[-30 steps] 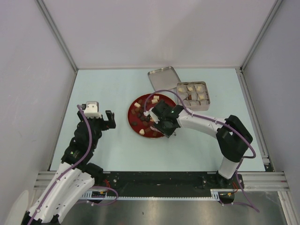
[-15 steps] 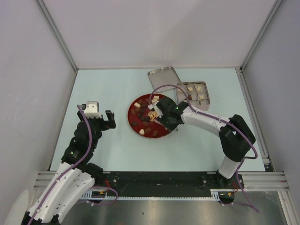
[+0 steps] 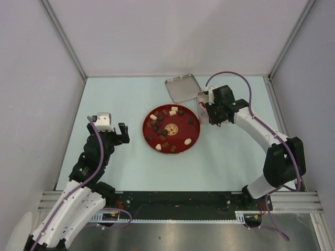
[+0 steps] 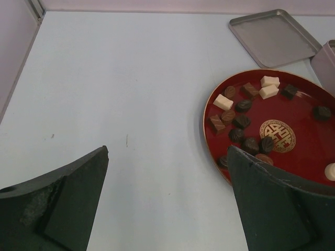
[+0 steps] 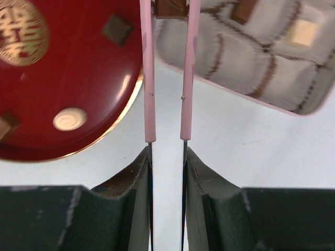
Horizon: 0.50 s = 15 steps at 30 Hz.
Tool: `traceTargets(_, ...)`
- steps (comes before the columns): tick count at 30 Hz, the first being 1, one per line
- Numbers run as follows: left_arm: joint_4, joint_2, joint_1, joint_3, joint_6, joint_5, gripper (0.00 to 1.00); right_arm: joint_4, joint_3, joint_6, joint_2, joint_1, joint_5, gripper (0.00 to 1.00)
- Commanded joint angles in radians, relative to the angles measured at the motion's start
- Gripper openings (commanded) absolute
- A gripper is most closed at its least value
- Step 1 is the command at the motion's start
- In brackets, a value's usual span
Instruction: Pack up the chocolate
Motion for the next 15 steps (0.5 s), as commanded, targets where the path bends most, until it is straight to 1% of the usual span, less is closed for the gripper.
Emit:
traceTargets(1,0.022,0.005,-0.006,-0.004,0.019,0.003,1.00,0.050,0.009,0.061,-0.023,-0.070,-0.037,0.01)
traceTargets(5,0.022,0.005,-0.006,-0.004,0.021,0.003,1.00,0.077,0.013,0.106,0.009,-0.107,-0.059,0.01)
traceTargets(15,0.020,0.006,-0.006,-0.005,0.021,0.005,1.00,0.142,0.019,0.132,0.109,-0.113,-0.070,0.02)
